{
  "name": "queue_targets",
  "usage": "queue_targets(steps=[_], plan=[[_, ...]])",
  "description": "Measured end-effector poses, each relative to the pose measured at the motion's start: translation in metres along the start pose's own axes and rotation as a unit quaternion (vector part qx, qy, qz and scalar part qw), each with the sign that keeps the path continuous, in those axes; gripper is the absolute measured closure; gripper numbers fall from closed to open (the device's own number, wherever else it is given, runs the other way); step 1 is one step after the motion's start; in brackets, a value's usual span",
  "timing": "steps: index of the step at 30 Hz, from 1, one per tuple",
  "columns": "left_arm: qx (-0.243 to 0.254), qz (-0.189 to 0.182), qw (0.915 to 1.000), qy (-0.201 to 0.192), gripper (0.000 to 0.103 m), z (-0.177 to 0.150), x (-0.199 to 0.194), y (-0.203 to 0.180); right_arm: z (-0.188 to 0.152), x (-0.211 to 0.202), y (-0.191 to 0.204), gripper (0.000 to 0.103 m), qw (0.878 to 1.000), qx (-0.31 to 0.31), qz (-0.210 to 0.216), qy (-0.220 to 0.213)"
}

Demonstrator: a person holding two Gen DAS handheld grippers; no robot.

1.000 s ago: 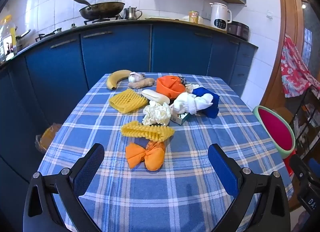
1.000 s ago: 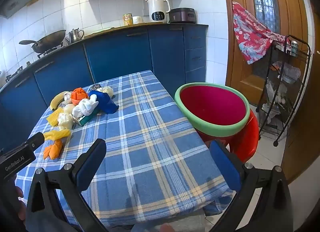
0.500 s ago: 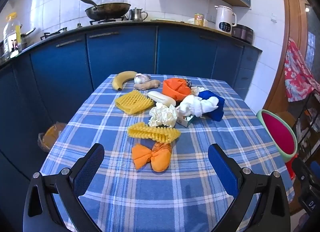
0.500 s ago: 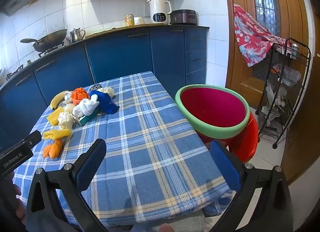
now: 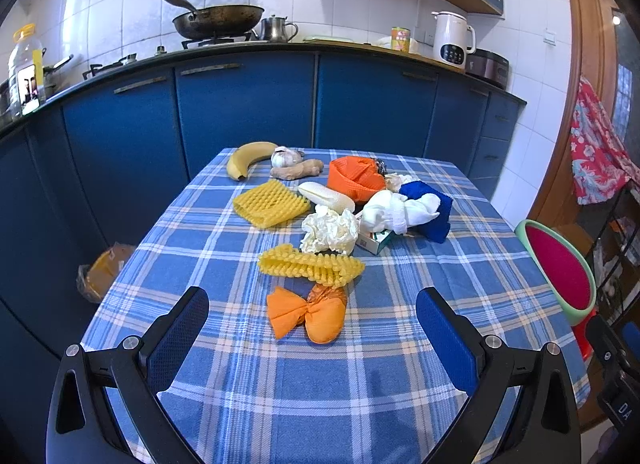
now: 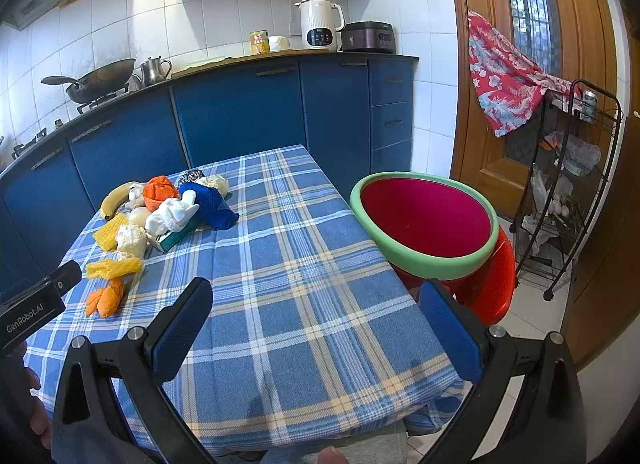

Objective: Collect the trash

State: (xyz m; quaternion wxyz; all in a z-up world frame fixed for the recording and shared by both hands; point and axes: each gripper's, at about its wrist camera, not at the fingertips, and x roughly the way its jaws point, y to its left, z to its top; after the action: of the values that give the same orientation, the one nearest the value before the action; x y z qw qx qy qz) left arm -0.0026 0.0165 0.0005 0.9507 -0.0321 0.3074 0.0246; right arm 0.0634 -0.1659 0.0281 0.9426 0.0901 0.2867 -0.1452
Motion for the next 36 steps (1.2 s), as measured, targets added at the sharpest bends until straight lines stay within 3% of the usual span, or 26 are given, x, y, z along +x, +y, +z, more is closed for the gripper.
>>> queue_targets(steps=[36], plan=[[-0.001, 0.0, 1.0, 0.0, 0.0, 0.0001, -0.0001, 0.0013, -0.0031, 0.0031, 0.0008, 0.001, 1.0, -0.002, -0.002, 0.003]])
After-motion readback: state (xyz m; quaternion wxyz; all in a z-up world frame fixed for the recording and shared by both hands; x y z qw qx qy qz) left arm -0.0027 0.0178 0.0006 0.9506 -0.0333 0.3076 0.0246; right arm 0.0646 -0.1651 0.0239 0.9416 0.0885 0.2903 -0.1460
